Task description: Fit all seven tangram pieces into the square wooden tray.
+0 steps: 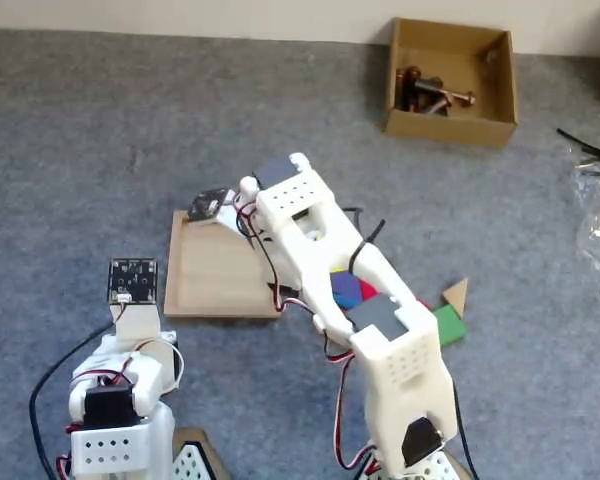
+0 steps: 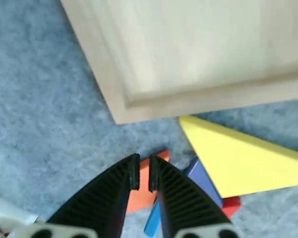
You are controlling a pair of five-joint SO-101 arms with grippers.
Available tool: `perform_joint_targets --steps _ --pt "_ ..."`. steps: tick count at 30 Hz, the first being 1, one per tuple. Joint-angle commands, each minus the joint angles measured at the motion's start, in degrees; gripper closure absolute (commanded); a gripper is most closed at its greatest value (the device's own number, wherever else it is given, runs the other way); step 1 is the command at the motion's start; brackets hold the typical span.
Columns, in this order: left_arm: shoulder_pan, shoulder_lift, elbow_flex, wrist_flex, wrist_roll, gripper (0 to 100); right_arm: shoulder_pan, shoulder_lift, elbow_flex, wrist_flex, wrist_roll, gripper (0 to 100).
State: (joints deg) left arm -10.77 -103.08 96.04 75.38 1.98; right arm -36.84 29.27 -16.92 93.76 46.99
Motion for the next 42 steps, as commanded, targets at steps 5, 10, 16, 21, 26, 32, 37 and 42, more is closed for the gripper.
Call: perform_joint_targets --steps 5,10,16,21,26,32,37,42 --pt "-0.5 0.4 1.2 0.4 0.2 100 -0.7 3.6 -0.6 -1.5 0.6 95.7" --pt "-0.5 0.4 1.2 0.4 0.2 100 -0.7 8.4 -1.5 -1.5 0.6 95.7" --pt "-0.5 0.4 1.2 0.4 0.2 100 0.5 8.7 -7.4 -1.5 0.5 95.7" --pt "-0.5 0.4 1.2 0.4 0.2 100 3.9 9.0 -9.6 -2.7 0.6 95.7" --pt "-0.5 0.4 1.2 0.4 0.2 100 8.7 9.0 -9.6 -2.7 0.6 95.7" --pt "-0.5 0.4 1.2 0.4 0.2 100 13.8 9.0 -9.5 -4.8 0.6 95.7" --pt "-0.5 0.4 1.2 0.4 0.2 100 17.5 9.0 -9.3 -9.8 0.6 95.7" --pt "-0.5 0.4 1.2 0.4 0.2 100 18.9 9.0 -9.3 -11.4 0.6 95.7"
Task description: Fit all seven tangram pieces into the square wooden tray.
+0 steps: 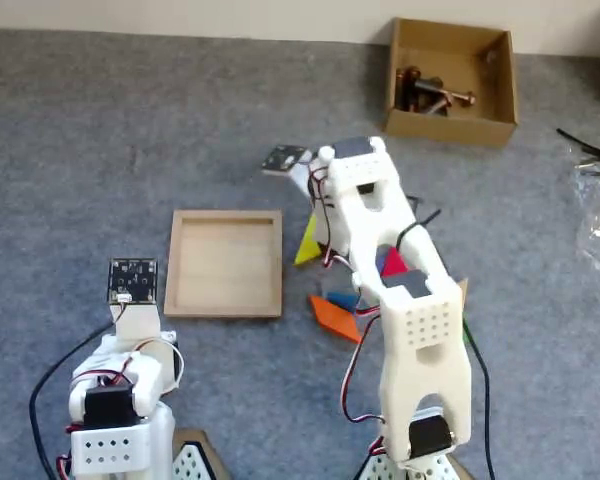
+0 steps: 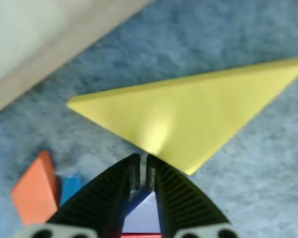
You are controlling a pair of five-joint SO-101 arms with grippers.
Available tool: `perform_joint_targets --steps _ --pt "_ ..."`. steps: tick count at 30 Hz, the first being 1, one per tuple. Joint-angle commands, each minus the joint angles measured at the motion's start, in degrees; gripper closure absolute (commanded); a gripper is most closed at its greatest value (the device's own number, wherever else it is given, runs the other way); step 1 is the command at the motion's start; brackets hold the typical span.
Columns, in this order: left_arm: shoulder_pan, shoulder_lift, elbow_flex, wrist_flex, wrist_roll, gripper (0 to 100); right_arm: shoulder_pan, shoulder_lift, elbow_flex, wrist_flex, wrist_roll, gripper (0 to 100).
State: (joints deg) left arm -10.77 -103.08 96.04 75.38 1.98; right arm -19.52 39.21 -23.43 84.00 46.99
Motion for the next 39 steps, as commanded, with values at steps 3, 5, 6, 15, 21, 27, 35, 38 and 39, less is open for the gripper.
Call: perform_joint_targets --steps 3,5,6,15,21,27,35,38,39 --pt "-0.5 0.4 1.2 0.4 0.2 100 2.8 -0.9 -3.1 -1.6 0.6 95.7" --pt "-0.5 0.4 1.2 0.4 0.2 100 3.5 -0.9 -3.1 -1.5 0.6 95.7" --pt "-0.5 0.4 1.2 0.4 0.2 100 3.9 -0.9 -3.1 -1.5 0.6 95.7" --pt "-0.5 0.4 1.2 0.4 0.2 100 6.3 -0.9 -3.3 -3.0 0.1 95.7" --pt "-0.5 0.4 1.2 0.4 0.2 100 8.3 -1.5 -5.1 -6.3 -15.3 95.7" --pt "-0.5 0.4 1.2 0.4 0.2 100 7.3 -1.5 -14.7 3.7 -27.7 95.7" --pt "-0.5 0.4 1.2 0.4 0.2 100 2.0 -1.2 -21.2 16.8 -38.0 96.1" --pt "-0.5 0.4 1.2 0.4 0.2 100 1.4 -1.0 -21.5 16.5 -47.5 96.1" --pt "-0.5 0.4 1.2 0.4 0.2 100 1.2 -1.0 -21.6 16.5 -51.4 96.1"
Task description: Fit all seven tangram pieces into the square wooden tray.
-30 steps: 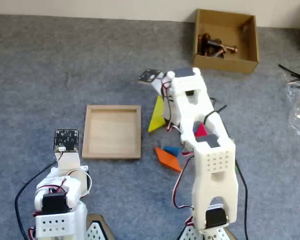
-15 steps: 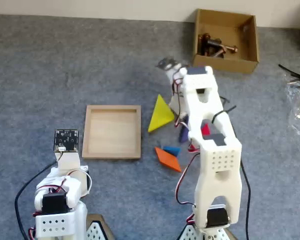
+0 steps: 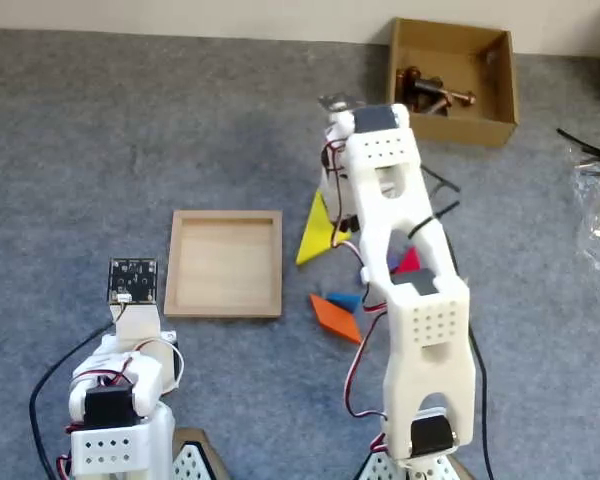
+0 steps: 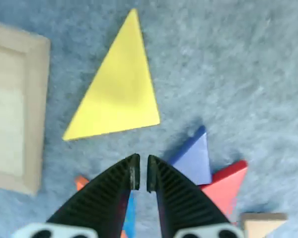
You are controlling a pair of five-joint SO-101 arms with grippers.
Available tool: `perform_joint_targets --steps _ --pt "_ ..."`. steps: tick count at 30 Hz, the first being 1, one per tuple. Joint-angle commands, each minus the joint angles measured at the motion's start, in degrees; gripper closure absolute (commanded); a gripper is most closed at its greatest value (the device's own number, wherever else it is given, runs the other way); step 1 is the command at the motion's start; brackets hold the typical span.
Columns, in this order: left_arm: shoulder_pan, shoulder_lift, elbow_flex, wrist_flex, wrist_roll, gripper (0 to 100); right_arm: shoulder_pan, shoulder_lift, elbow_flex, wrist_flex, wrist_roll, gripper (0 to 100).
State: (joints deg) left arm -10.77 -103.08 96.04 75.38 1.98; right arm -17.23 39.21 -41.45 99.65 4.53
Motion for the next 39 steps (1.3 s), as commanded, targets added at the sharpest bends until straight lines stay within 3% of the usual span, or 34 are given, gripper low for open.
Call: perform_joint_targets --steps 1,4,33,39 --pt "-0.5 0.4 1.2 0.4 0.2 100 -1.2 -1.0 -3.6 0.7 -13.1 96.1" --pt "-0.5 0.4 1.2 0.4 0.2 100 -1.2 -1.0 -3.5 0.8 -20.4 95.8" --pt "-0.5 0.4 1.2 0.4 0.2 100 -4.3 -1.4 3.2 1.0 -20.7 95.7" --pt "-0.5 0.4 1.2 0.4 0.2 100 -3.9 -1.5 3.1 0.7 -27.1 95.7"
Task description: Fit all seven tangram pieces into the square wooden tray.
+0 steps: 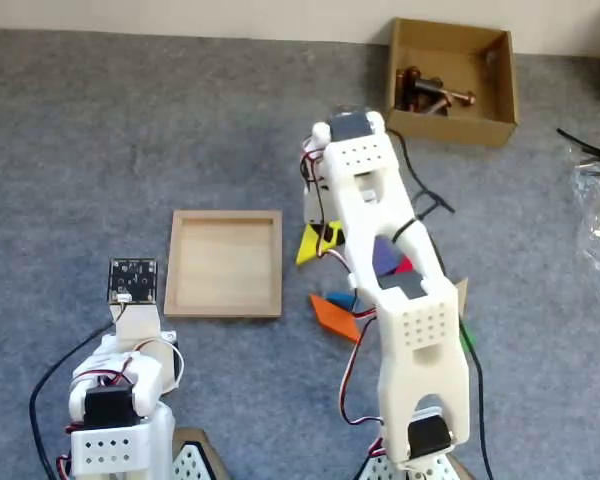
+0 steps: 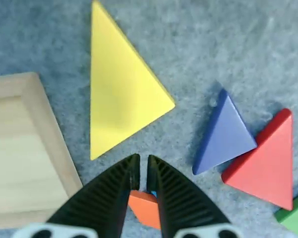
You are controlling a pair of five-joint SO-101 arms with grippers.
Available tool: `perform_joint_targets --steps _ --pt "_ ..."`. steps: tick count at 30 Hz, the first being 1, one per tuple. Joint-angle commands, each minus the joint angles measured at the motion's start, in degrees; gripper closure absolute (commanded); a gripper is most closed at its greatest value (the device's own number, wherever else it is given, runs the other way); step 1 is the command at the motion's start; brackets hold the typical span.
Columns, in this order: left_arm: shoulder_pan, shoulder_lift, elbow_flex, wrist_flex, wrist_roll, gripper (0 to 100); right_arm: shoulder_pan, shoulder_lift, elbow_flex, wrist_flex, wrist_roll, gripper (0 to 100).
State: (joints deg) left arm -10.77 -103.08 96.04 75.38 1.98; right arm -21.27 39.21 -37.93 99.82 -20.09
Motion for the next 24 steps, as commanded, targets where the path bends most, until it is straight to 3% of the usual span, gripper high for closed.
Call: perform_joint_targets --steps 1,7,14,24 --pt "-0.5 0.4 1.2 0.4 0.2 100 0.0 -1.5 -0.5 0.5 -3.4 95.7" --pt "-0.5 0.4 1.2 0.4 0.2 100 -0.6 -1.0 -2.9 0.0 -10.7 95.7" --pt "-0.5 0.4 1.2 0.4 0.2 100 -1.6 -0.9 -3.1 -0.1 -11.2 94.4" --pt "-0.5 0.4 1.2 0.4 0.2 100 -3.0 -0.9 -2.7 -0.2 -11.0 59.9"
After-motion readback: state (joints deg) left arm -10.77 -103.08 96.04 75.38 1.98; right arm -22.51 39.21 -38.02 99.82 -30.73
